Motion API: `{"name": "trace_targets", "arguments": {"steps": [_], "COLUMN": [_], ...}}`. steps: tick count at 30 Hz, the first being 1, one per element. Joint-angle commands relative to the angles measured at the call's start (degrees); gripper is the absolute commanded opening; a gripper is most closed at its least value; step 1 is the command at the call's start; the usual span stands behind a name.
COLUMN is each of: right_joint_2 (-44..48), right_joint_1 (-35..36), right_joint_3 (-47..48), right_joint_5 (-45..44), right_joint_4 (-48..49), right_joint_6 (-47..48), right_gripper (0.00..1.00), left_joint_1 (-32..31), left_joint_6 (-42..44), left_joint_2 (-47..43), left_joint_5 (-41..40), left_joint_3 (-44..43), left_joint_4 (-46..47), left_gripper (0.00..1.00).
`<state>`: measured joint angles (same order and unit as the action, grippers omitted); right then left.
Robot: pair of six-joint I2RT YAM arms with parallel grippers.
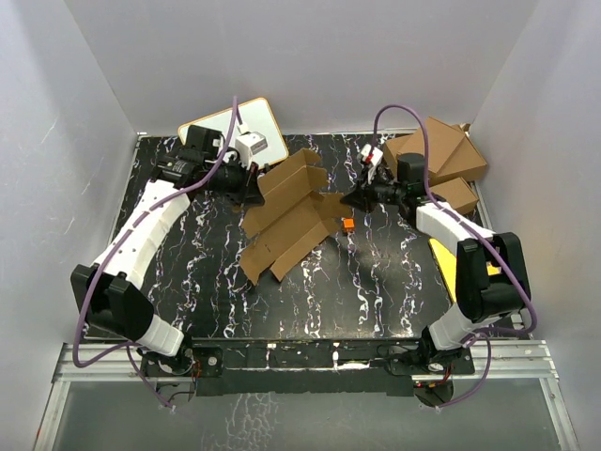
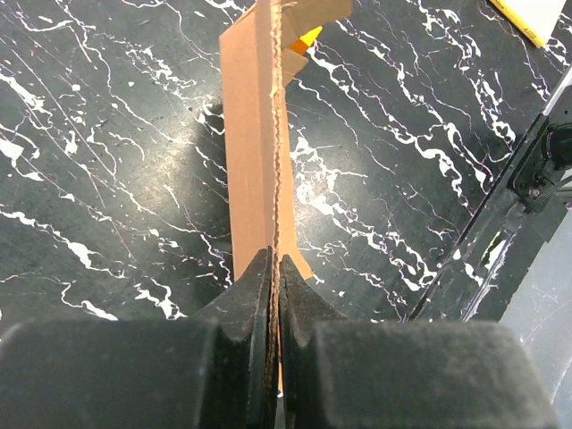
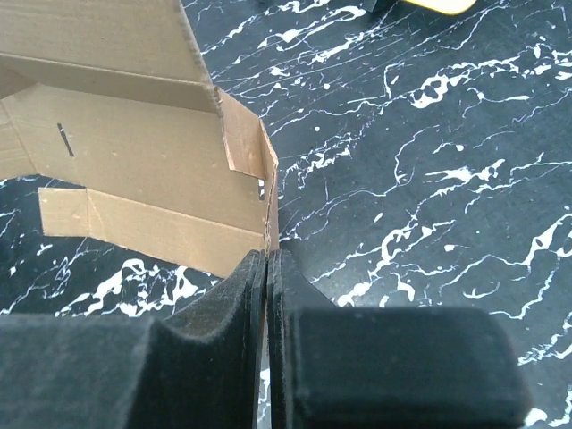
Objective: Fold the paper box
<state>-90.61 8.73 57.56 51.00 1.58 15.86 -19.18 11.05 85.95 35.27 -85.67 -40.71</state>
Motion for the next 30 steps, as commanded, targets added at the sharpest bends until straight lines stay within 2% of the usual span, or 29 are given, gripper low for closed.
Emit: {"name": "trace_targets", "arguments": {"steps": [1, 6, 15, 19, 30], "right_joint_2": [-0.4, 0.8, 4.2, 4.5, 5.6], "right_joint_1": [2.2, 2.8, 2.8, 2.7, 2.8], "right_joint_3": [-4.4, -10.6, -19.6, -22.2, -22.3], "right_joint_5": [-4.0, -2.6, -1.2, 0.1, 3.6], "right_joint_4": [20.4, 28.5, 35.7, 35.2, 25.3], "right_joint_6": [-9.5, -13.0, -14.5, -14.5, -10.4], "right_gripper": [0.08, 0.08, 0.08, 0.08, 0.10], "left_joint_1": [-0.9, -1.3, -1.4, -1.6, -2.2], "left_joint_6": [0.7, -1.0, -4.9, -5.7, -7.9], "left_joint_2": [0.6, 0.2, -2.4, -3.1, -4.6], "left_joint_5": [0.8, 4.2, 8.3, 8.7, 9.5], "left_joint_3": [-0.1, 3.8, 11.4, 13.4, 17.0], "left_joint_4": [-1.4, 0.4, 5.2, 5.9, 8.7], "left_gripper": [0.00, 0.00, 0.00, 0.00, 0.00]}}
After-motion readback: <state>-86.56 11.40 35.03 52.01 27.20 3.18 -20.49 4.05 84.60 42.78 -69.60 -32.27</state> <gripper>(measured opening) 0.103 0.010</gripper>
